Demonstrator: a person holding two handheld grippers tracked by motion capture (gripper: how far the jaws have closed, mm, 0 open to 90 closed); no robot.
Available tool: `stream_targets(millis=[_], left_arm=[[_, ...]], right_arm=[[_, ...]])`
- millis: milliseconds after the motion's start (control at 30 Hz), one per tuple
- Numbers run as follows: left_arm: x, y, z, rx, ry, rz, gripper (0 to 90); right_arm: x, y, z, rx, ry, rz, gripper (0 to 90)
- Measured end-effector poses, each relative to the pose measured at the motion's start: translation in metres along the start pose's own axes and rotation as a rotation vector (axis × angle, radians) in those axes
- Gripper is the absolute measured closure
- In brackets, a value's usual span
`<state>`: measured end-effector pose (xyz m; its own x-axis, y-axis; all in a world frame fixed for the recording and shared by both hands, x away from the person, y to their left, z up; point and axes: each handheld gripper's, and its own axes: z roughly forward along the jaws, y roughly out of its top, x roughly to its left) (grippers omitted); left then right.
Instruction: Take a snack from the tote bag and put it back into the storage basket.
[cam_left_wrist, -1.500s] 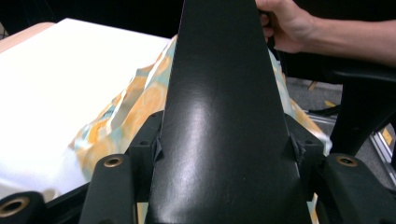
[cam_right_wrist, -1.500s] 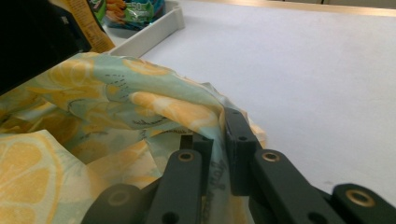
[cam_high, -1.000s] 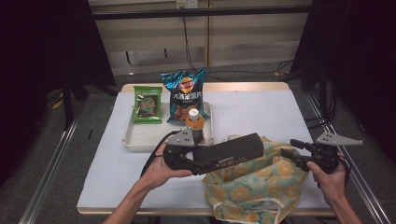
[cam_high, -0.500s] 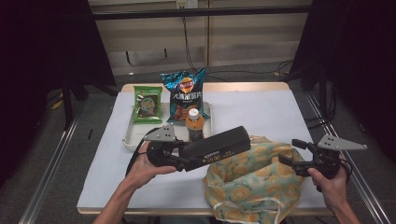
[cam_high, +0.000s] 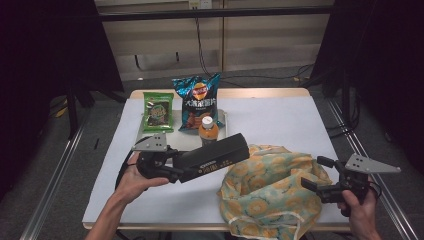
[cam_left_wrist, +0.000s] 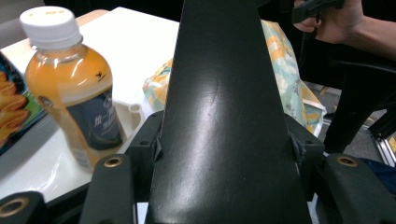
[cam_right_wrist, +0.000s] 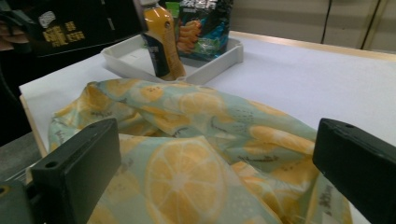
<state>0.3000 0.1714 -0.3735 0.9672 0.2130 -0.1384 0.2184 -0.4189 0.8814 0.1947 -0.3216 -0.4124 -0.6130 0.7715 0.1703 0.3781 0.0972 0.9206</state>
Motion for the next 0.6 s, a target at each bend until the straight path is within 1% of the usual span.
stream_targets(millis=[33,67,133,167,200,233,267,333,367,400,433,467,500,533,600], left_arm=[[0.000,-0.001,-0.003,0.001,-0.001,0.005,43.4],[0.000,-0.002,-0.006,-0.009,-0.005,0.001,43.3],[0.002,-0.004,-0.011,-0.008,-0.003,0.003,43.4],[0.004,-0.006,-0.014,-0.002,0.004,0.004,43.4],[0.005,-0.007,-0.016,0.000,0.010,0.001,43.4],[0.005,-0.007,-0.016,0.000,0.010,0.001,43.4],[0.007,-0.009,-0.019,0.005,0.020,0.004,43.4],[0.011,-0.014,-0.025,-0.012,0.015,-0.014,43.3],[0.013,-0.016,-0.028,-0.008,0.013,-0.008,43.3],[0.014,-0.017,-0.030,-0.003,0.027,-0.005,43.3],[0.016,-0.019,-0.033,-0.001,0.038,-0.006,43.3],[0.018,-0.020,-0.035,-0.004,0.039,-0.011,43.3],[0.020,-0.023,-0.039,-0.009,0.053,-0.017,43.3],[0.022,-0.024,-0.042,-0.017,0.061,-0.020,43.3],[0.025,-0.027,-0.048,-0.027,0.079,-0.027,43.3]], right_arm=[[-0.001,-0.001,0.000,0.003,-0.012,0.006,1.2],[-0.001,-0.002,0.000,0.004,-0.021,0.018,1.9],[-0.003,-0.004,-0.001,0.000,-0.022,0.013,1.2],[-0.004,-0.005,-0.001,0.000,-0.024,0.023,1.7],[-0.004,-0.006,-0.001,0.002,-0.035,0.022,3.0],[-0.004,-0.006,-0.001,0.002,-0.035,0.022,3.0],[-0.003,-0.006,-0.001,0.000,-0.043,0.015,2.8],[0.000,-0.008,0.000,-0.006,-0.030,-0.007,3.0],[0.002,-0.009,0.000,-0.014,-0.029,-0.006,3.1],[0.003,-0.009,0.001,-0.011,-0.025,-0.011,3.6],[0.005,-0.009,0.001,-0.010,-0.034,-0.017,3.6],[0.006,-0.010,0.003,-0.006,-0.039,-0.021,3.7],[0.006,-0.010,0.003,-0.005,-0.040,-0.024,5.1],[0.007,-0.011,0.002,-0.015,-0.051,-0.025,5.9],[0.008,-0.010,0.001,-0.026,-0.047,-0.030,5.9]])
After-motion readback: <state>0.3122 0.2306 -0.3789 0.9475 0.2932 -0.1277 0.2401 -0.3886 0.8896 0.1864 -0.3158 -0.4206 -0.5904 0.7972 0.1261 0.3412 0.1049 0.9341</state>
